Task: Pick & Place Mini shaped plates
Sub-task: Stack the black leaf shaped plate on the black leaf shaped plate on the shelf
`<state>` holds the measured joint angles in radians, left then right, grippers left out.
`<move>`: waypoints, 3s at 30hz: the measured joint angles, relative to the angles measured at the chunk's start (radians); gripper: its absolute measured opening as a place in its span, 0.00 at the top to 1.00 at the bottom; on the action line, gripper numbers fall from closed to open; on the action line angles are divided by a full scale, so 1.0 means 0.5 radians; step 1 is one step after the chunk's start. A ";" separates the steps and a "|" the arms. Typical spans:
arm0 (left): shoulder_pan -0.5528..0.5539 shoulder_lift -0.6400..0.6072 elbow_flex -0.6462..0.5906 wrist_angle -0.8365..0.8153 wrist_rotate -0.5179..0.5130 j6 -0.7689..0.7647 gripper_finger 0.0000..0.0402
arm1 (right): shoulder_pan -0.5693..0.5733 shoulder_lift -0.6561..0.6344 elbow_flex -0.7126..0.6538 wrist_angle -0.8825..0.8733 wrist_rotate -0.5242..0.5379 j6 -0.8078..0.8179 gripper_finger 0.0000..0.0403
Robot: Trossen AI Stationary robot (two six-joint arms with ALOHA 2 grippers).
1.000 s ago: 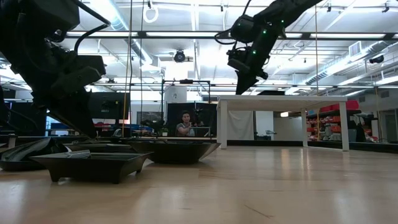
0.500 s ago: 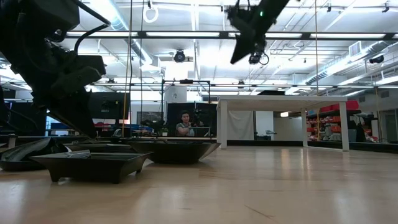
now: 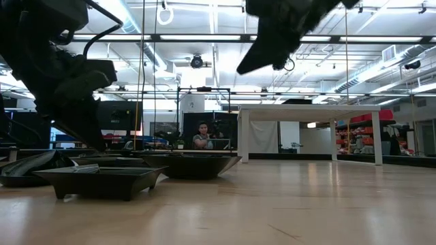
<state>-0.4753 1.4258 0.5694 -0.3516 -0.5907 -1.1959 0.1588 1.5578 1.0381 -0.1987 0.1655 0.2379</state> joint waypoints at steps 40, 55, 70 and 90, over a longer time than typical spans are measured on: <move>-0.128 0.000 0.000 0.134 0.120 0.257 0.95 | 0.022 0.869 0.547 -0.696 -0.437 0.553 0.98; -0.136 0.000 0.000 0.137 0.089 0.269 0.95 | 0.069 0.526 0.352 -1.302 -0.124 -0.065 0.99; -0.136 0.000 0.000 0.140 0.068 0.268 0.95 | 0.144 0.383 0.347 -1.301 0.176 0.210 0.69; -0.136 0.000 0.000 0.155 0.043 0.269 0.95 | 0.427 0.449 -0.053 -0.509 0.338 0.133 0.71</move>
<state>-0.5435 1.4258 0.5694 -0.2743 -0.5691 -1.0615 0.3724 1.7824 1.0118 -0.4534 0.3346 0.3046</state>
